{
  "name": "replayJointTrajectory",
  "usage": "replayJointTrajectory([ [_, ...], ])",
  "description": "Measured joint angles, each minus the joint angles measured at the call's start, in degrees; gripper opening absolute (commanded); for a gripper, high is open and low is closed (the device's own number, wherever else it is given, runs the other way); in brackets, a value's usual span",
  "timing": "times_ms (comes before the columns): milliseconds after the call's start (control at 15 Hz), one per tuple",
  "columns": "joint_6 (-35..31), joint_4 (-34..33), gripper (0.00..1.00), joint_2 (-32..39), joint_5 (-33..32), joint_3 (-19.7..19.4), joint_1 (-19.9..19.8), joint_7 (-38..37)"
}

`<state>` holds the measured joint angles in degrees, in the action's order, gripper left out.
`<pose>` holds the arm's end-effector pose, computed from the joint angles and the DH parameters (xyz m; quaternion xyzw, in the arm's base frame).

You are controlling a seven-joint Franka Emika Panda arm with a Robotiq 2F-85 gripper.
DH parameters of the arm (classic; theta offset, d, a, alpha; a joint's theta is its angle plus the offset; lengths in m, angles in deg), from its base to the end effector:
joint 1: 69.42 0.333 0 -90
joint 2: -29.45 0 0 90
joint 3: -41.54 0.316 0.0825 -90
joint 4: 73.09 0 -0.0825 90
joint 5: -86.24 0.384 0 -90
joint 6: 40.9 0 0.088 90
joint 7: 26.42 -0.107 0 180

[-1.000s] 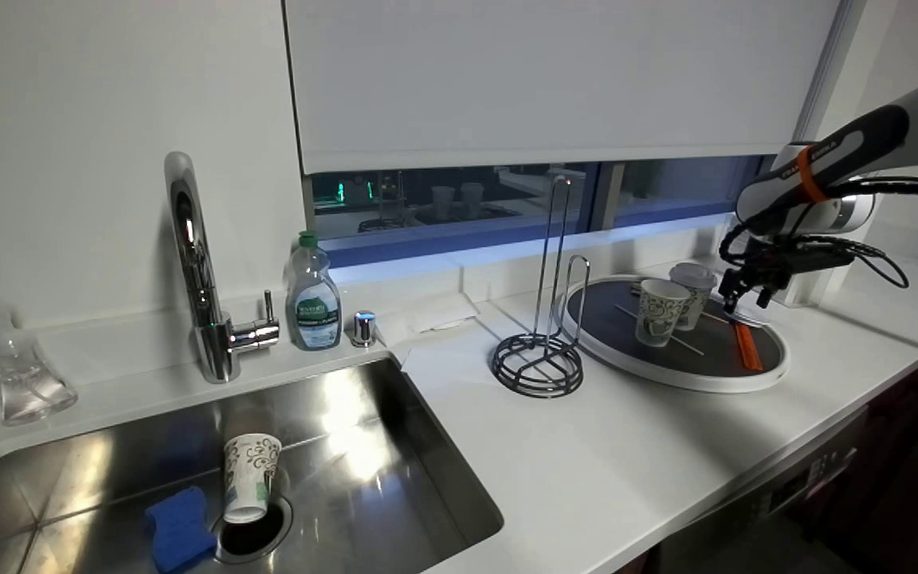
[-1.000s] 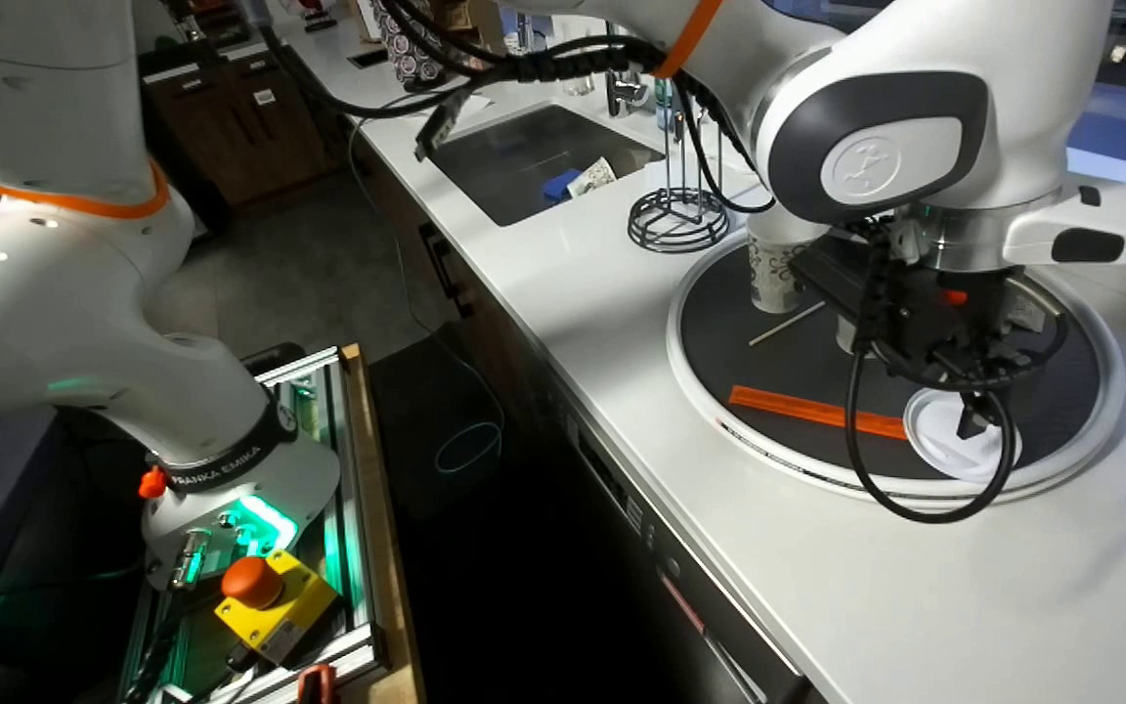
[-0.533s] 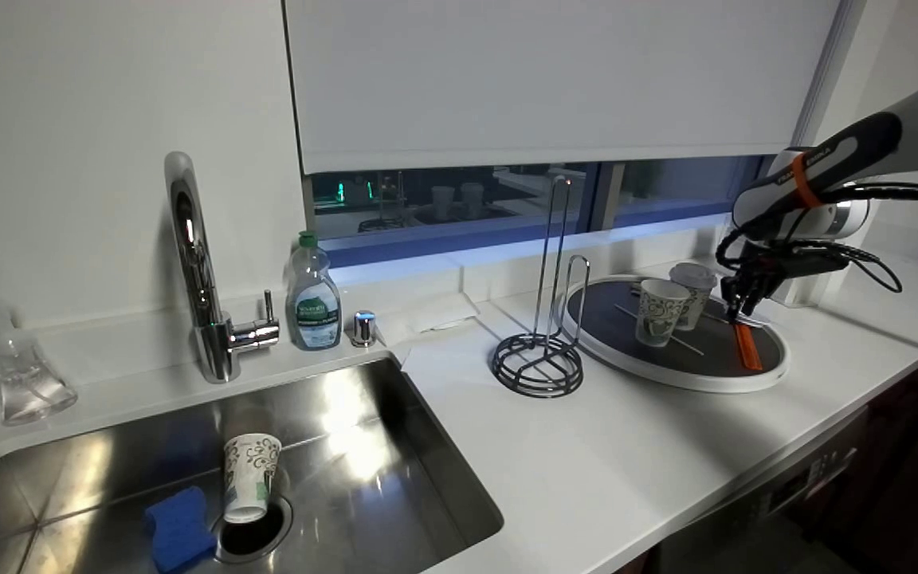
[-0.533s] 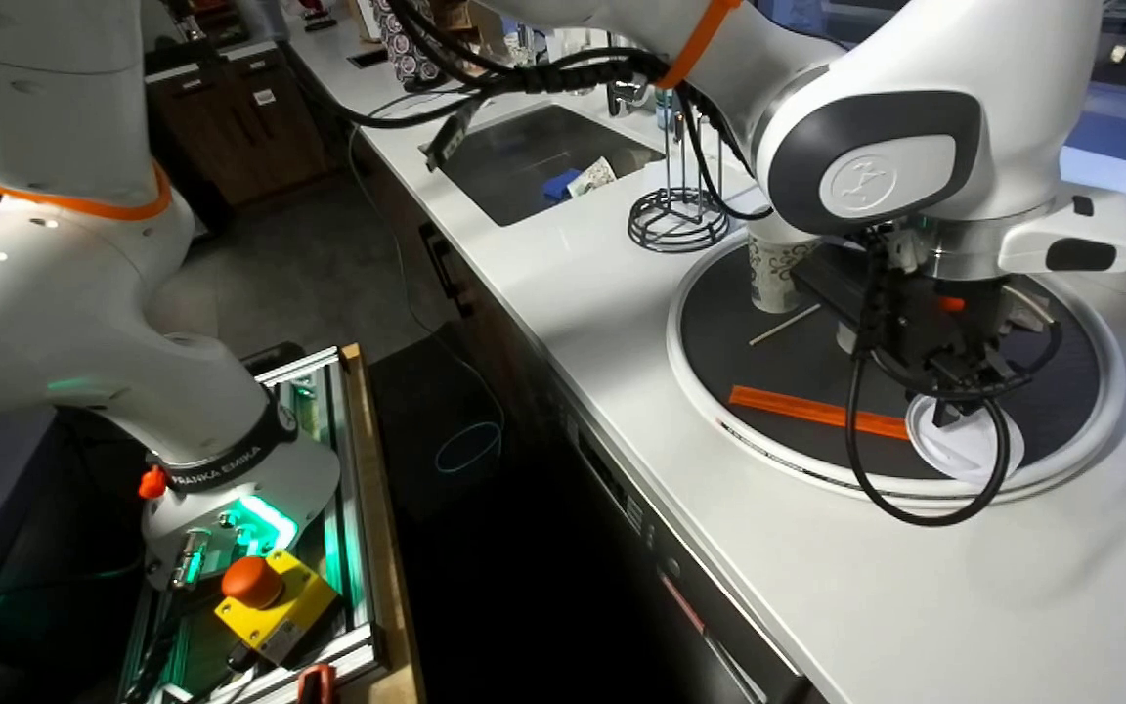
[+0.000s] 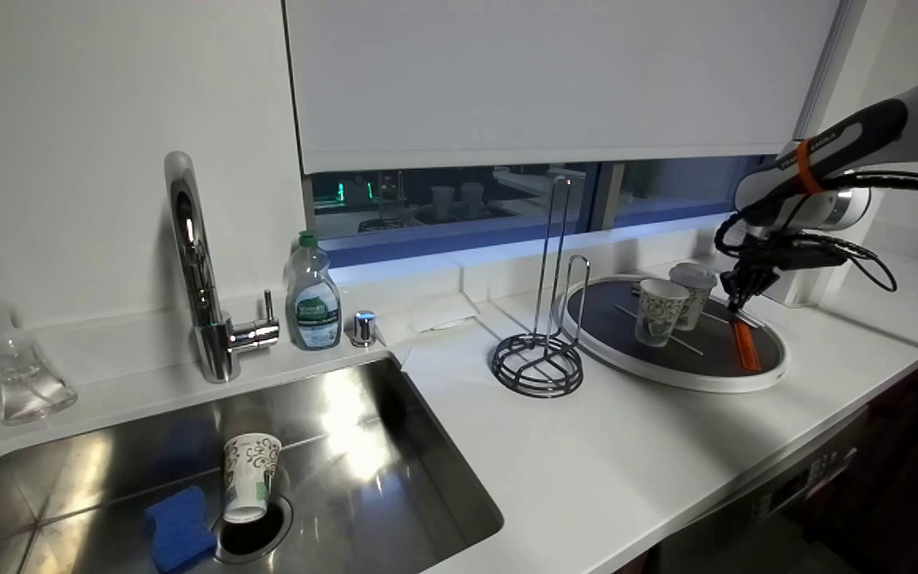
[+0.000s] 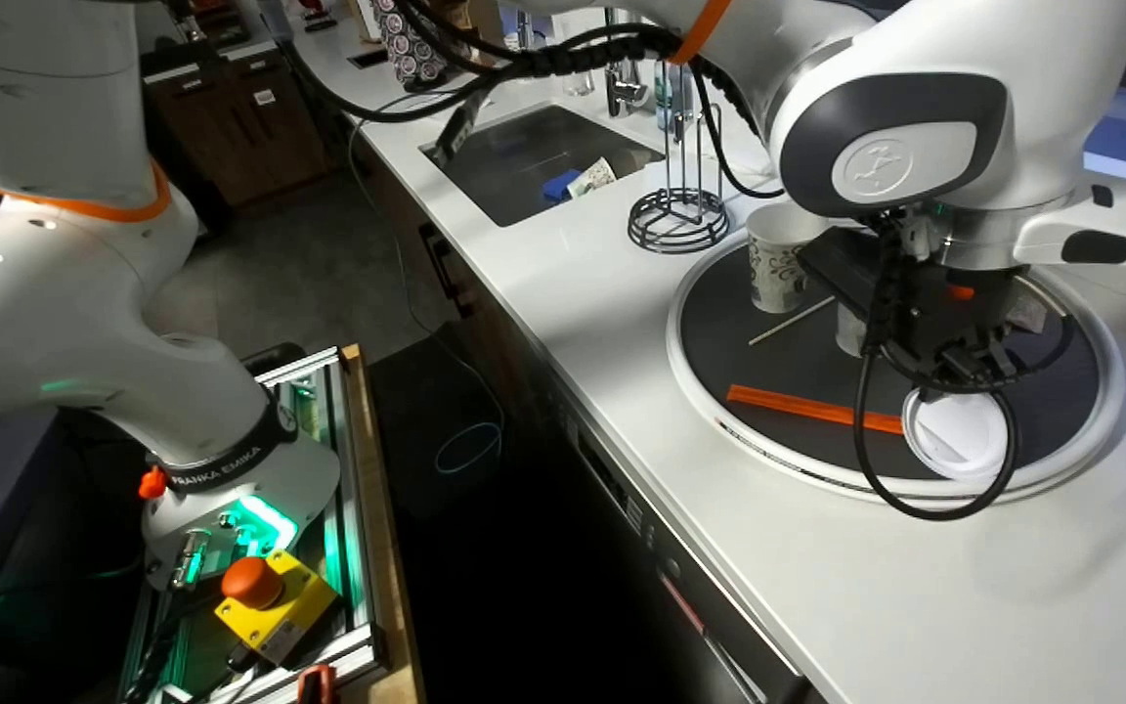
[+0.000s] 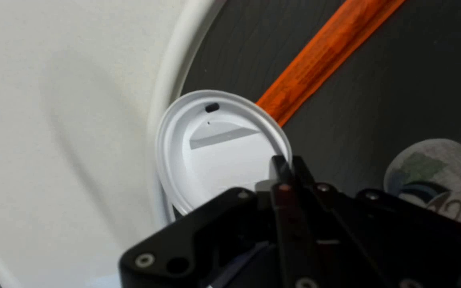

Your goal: Remove the stick from the cup, put it on the tray, pick up the lid and cover the cup

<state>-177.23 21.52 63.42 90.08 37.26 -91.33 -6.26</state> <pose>0.6299 -0.3016 0.2808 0.9954 -0.0673 0.0648 0.0230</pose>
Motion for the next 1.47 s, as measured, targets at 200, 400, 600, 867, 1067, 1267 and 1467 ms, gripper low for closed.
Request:
replayJointTrajectory([
  [200, 2.2, -1.3, 0.01, -0.5, 0.1, 0.0, -0.7, 1.8],
  [400, 3.7, -1.6, 0.01, -2.1, 0.1, -0.1, -1.4, 5.1],
  [600, 6.2, -1.6, 0.01, -4.3, 0.1, 0.2, -1.9, 10.9],
  [867, 12.1, -1.6, 0.01, -7.1, 1.8, 1.8, -2.5, 20.3],
  [1067, 19.1, -1.6, 0.01, -9.1, 5.3, 2.7, -2.5, 25.3],
  [1267, 26.9, -1.7, 0.01, -11.4, 6.2, 2.6, -2.1, 28.1],
  [1467, 34.5, -2.3, 0.01, -13.2, 6.2, 1.9, -1.5, 29.0],
])
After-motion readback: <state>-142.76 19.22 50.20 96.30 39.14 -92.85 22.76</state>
